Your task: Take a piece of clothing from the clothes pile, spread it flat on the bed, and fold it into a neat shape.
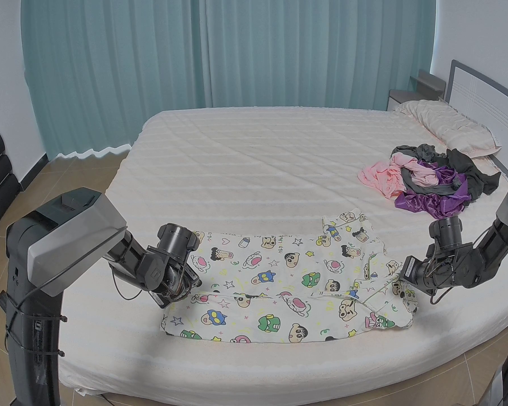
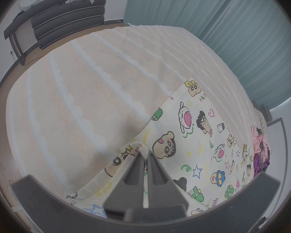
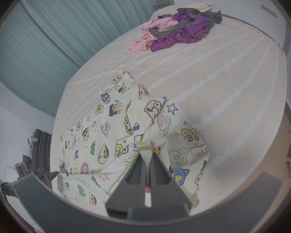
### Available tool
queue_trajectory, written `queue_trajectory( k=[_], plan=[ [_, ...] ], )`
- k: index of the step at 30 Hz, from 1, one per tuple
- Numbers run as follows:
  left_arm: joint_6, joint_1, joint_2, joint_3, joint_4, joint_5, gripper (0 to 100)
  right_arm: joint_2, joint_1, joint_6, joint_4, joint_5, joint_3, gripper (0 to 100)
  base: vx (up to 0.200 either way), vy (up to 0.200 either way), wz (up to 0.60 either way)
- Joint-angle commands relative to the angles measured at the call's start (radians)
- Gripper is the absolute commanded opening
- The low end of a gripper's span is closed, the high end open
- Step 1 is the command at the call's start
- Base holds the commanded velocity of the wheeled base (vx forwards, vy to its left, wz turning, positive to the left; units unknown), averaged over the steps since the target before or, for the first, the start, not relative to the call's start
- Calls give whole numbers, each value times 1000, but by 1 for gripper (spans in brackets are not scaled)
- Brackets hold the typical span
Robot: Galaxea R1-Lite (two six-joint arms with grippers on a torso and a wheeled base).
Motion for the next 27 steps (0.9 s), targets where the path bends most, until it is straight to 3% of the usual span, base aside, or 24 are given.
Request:
queue_trajectory(
  k=[1,9,15,18,21,22,27],
  plan=[
    [0,-1,5,-7,1,1,100,31,9,11,-12,-3,-1,100,0,0,0],
    [-18,10,2,-5,21,2,100,-1,-3,93,-38,-21,7,100,0,0,0],
    [-44,53,-78,75,16,-28,100,-110,15,260,-58,-58,56,100,0,0,0],
    [-49,81,-190,190,9,-154,100,-185,87,422,-58,-57,122,100,0,0,0],
    [-49,96,-238,242,5,-199,100,-193,126,479,-58,-58,145,100,0,0,0],
    [-55,104,-297,322,-2,-269,100,-176,172,527,-59,-75,182,100,0,0,0],
    [-119,96,-379,447,-79,-378,100,-93,188,530,-94,-150,189,100,0,0,0]
  ],
)
